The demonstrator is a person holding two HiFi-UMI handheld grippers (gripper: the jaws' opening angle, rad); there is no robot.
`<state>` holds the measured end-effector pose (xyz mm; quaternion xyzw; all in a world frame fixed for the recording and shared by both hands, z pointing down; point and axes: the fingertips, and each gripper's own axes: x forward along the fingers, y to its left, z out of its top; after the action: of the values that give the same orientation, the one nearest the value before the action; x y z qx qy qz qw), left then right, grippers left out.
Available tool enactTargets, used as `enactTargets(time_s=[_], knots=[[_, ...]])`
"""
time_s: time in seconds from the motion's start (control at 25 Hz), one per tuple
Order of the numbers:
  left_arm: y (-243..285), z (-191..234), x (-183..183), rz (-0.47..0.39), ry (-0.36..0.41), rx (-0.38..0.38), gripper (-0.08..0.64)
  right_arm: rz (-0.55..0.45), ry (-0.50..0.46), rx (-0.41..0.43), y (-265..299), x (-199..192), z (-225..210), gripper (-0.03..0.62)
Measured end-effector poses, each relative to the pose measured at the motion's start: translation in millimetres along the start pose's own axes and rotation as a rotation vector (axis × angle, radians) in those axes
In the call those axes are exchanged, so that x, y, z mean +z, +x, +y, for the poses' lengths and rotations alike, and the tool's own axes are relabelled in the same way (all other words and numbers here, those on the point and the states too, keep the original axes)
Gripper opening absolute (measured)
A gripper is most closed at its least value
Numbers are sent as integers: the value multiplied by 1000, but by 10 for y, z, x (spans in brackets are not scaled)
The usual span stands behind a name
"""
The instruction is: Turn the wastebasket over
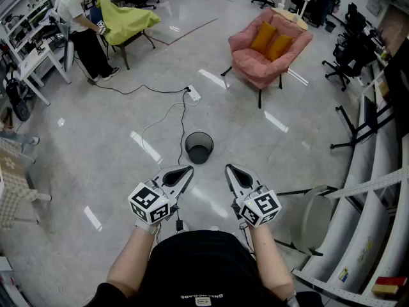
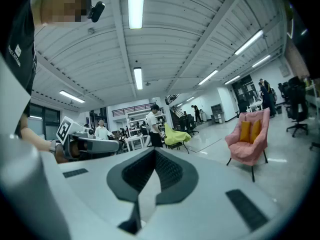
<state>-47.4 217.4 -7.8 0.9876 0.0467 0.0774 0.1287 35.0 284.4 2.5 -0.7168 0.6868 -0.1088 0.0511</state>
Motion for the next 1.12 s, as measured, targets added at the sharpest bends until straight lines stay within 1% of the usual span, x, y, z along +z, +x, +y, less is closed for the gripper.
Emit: enactTargets(time_s=[0.48,0.76,0.88,1.12], knots=[[-304,301,-3,-21,-25,-4,14,33,-2,-11,306,-129,302,9],[-585,673,-128,-2,-54,12,14,40,7,-46,578,-240,372,11],[-635,803,-181,9,-81,33,14,59,-1,-46,699,-297,334,11],[-544,1057,-253,27,-102,99,14,77,3,6,1027,-327,123,11]])
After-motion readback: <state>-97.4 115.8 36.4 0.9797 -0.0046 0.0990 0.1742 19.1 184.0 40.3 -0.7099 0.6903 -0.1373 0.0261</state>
